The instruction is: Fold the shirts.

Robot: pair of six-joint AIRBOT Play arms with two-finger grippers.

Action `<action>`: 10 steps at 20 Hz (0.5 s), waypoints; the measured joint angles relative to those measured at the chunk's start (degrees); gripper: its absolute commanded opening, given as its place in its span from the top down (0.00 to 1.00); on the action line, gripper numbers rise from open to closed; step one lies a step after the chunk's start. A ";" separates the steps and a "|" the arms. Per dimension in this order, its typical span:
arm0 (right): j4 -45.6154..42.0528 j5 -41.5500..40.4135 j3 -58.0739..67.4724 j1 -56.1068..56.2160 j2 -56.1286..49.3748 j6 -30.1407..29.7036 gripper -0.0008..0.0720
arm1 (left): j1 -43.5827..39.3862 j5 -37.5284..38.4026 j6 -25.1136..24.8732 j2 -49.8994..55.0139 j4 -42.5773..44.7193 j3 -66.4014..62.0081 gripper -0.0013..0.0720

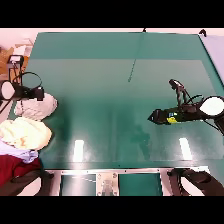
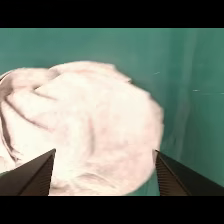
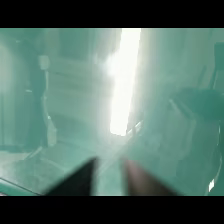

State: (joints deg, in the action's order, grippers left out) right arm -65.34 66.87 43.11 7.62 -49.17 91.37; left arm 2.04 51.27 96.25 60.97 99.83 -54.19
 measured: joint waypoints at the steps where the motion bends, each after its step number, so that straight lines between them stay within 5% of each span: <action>1: 0.00 -0.42 0.00 0.00 0.00 0.00 0.40 | 1.40 -0.48 -0.74 2.67 0.00 -0.24 0.00; 7: 0.00 -1.79 0.00 0.00 0.00 0.00 0.40 | 4.31 -2.54 -2.78 17.18 1.60 -0.68 0.01; 8: -0.02 -1.90 0.00 0.00 0.00 0.00 0.40 | 4.46 -2.89 -2.93 18.80 2.12 -0.72 0.12; 10: 0.00 -2.01 0.00 0.00 0.00 0.00 0.40 | 4.59 -3.61 -3.21 20.90 2.40 -0.92 0.94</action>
State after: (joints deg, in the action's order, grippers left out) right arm -65.34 64.86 43.11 7.62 -49.17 91.37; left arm 6.63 47.66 93.03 81.87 102.24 -55.11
